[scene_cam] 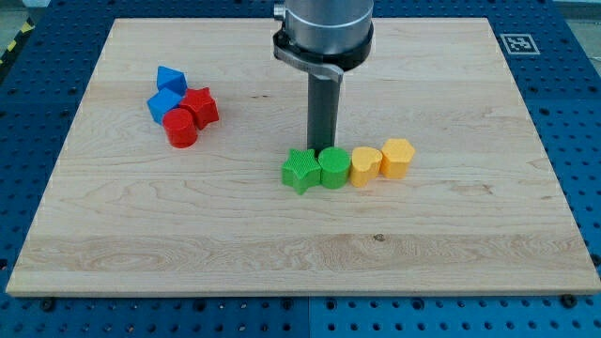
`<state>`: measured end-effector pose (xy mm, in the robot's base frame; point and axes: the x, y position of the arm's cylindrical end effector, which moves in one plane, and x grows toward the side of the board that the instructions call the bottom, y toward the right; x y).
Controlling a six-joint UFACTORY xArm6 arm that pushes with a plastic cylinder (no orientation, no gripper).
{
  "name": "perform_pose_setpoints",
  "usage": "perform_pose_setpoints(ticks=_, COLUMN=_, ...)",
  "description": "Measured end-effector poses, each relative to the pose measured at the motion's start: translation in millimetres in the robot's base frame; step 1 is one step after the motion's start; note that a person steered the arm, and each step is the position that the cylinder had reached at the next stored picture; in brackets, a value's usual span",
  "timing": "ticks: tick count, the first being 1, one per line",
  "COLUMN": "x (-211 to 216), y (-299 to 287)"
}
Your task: Adjust the yellow heart to the right of the green circle
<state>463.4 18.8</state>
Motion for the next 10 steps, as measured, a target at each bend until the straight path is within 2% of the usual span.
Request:
perform_pose_setpoints(ticks=1, x=0.9, y=0.3)
perform_pose_setpoints(ticks=3, x=-32.0, y=10.4)
perform_pose_setpoints(ticks=5, x=-13.7, y=53.1)
perform_pose_setpoints(ticks=7, x=-4.1, y=57.8)
perform_pose_setpoints(ticks=9, x=-3.8, y=57.8)
perform_pose_setpoints(ticks=10, x=-23.5, y=66.3)
